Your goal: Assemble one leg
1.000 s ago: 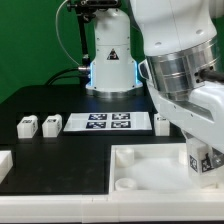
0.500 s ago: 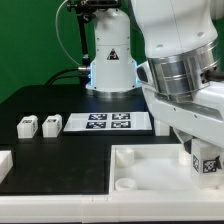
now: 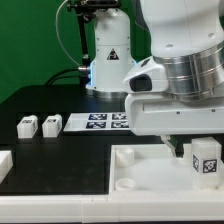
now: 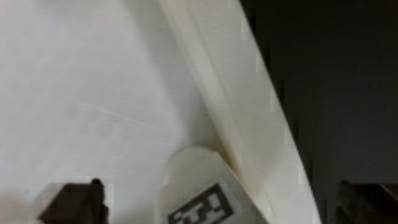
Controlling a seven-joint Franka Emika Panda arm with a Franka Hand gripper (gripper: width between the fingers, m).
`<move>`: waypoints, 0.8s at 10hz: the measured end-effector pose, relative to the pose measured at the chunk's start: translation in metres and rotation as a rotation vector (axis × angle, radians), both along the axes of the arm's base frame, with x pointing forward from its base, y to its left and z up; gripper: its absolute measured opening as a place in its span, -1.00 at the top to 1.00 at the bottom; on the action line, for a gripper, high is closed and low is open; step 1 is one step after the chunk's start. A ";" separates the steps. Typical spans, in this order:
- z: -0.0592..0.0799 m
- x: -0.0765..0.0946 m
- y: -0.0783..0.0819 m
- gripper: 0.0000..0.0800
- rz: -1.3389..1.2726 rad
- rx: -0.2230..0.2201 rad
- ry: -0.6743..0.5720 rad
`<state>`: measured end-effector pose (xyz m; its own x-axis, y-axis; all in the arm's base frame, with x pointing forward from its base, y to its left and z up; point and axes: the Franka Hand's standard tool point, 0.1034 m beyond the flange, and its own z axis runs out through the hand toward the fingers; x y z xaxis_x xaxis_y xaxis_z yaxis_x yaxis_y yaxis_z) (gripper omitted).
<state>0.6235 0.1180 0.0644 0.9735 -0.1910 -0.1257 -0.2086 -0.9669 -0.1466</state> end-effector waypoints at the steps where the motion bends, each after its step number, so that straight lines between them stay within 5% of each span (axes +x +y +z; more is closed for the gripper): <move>1: 0.001 0.002 0.000 -0.62 0.210 -0.014 -0.040; 3: 0.002 0.005 -0.005 -0.62 0.423 0.005 -0.086; 4: 0.002 0.005 -0.004 -0.30 0.385 0.003 -0.080; 5: 0.001 0.005 -0.004 -0.30 0.386 0.003 -0.080; 7: 0.001 0.005 -0.007 0.26 0.384 0.000 -0.080; 8: 0.001 0.005 -0.007 0.26 0.384 0.000 -0.080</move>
Offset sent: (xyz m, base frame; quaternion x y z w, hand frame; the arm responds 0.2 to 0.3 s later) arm 0.0000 0.0000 0.0000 0.0000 0.0000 0.0000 1.0000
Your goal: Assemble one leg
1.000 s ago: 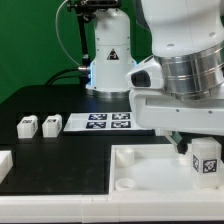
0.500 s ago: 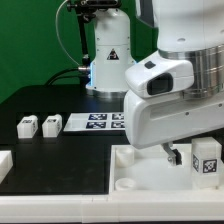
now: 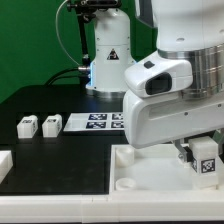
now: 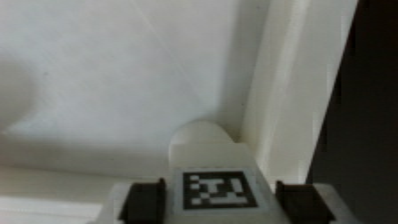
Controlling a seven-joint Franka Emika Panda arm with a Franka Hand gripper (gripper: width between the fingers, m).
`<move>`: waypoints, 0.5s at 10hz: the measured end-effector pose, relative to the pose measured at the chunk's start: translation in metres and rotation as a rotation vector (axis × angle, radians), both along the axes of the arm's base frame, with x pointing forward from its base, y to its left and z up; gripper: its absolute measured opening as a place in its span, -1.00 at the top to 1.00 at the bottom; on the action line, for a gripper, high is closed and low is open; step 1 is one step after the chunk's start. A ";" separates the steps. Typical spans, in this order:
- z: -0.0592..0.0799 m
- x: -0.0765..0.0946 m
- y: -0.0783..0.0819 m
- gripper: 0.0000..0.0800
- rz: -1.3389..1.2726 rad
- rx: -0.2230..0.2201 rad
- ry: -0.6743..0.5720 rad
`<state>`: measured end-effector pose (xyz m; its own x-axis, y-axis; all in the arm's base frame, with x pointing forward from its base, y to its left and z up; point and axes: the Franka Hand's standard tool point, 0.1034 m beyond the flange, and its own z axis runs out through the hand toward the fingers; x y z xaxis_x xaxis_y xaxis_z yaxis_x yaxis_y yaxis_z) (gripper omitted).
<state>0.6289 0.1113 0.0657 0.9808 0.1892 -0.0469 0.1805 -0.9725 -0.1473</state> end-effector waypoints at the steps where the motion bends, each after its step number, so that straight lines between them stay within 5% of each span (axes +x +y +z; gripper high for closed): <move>1: 0.001 0.001 0.001 0.26 -0.048 0.001 0.008; 5: 0.006 0.008 -0.002 0.26 -0.454 0.078 0.194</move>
Offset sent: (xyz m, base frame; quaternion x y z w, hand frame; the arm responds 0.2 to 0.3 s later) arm 0.0360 0.0076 0.0159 0.1104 -0.0457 0.2306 0.9657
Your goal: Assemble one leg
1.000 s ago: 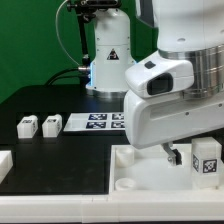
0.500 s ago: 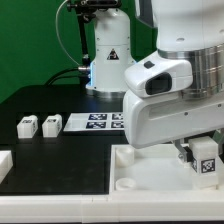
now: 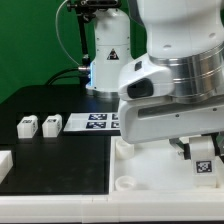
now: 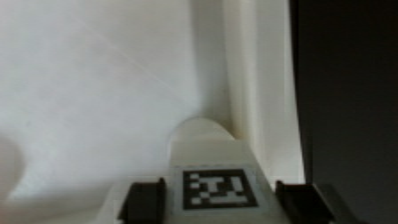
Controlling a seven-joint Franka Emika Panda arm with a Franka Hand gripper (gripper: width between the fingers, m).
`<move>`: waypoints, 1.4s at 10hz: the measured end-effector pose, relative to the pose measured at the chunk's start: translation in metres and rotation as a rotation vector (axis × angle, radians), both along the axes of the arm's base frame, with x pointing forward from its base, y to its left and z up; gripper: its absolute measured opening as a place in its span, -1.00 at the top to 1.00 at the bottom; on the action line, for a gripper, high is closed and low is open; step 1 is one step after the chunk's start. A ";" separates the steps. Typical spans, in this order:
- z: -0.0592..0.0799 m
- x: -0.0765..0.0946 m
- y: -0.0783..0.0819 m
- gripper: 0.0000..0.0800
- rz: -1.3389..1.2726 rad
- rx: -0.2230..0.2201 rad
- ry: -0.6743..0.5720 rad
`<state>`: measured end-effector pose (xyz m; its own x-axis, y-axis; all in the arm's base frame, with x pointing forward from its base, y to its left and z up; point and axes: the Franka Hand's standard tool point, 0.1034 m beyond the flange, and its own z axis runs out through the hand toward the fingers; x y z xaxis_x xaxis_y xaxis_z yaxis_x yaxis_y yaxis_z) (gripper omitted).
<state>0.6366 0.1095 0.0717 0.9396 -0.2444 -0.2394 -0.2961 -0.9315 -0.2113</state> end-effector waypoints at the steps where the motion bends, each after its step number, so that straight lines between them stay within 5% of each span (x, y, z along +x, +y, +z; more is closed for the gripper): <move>1: 0.001 -0.001 -0.001 0.26 -0.096 0.028 0.032; 5: 0.000 -0.004 -0.001 0.26 -0.053 0.018 0.030; 8: -0.009 -0.015 0.008 0.26 -0.291 -0.025 -0.081; 11: -0.006 -0.013 -0.001 0.25 -0.465 0.081 -0.057; 14: -0.001 -0.010 0.006 0.25 -0.541 0.091 0.016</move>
Offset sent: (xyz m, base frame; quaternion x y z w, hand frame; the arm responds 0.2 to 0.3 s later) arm 0.0000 0.0000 0.0000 0.0000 0.0000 0.0000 1.0000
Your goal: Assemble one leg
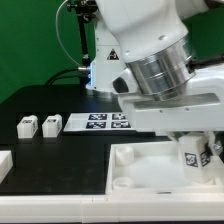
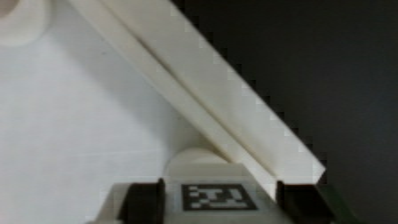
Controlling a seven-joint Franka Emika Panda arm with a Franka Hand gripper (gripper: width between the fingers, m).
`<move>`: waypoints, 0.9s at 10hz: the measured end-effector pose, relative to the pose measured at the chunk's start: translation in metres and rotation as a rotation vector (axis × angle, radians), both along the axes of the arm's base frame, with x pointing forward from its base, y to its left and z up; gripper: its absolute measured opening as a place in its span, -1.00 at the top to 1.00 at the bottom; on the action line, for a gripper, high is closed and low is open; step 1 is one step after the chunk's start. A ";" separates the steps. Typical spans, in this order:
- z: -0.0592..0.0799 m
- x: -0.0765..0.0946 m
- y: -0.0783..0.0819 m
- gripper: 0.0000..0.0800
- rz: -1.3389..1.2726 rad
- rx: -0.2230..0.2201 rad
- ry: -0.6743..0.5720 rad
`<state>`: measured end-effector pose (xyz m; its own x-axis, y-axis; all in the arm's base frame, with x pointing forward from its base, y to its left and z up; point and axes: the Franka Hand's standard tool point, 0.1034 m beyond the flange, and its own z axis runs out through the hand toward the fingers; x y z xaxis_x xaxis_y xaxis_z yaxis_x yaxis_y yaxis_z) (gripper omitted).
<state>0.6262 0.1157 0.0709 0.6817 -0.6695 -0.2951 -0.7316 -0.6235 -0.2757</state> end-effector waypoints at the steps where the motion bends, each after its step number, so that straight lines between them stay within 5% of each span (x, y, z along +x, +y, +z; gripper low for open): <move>1: -0.001 0.001 0.001 0.25 -0.032 -0.007 0.016; 4: -0.004 0.000 0.001 0.25 0.004 -0.020 0.001; 6: -0.004 -0.004 -0.008 -0.52 0.325 -0.062 -0.095; 8: 0.005 -0.006 -0.001 -0.59 0.701 -0.144 -0.201; 9: 0.002 -0.006 -0.004 -0.62 0.763 -0.134 -0.223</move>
Offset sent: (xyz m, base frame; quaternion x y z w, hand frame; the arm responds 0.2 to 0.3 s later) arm 0.0000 0.0000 0.0000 0.0000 0.0000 -0.0899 0.9960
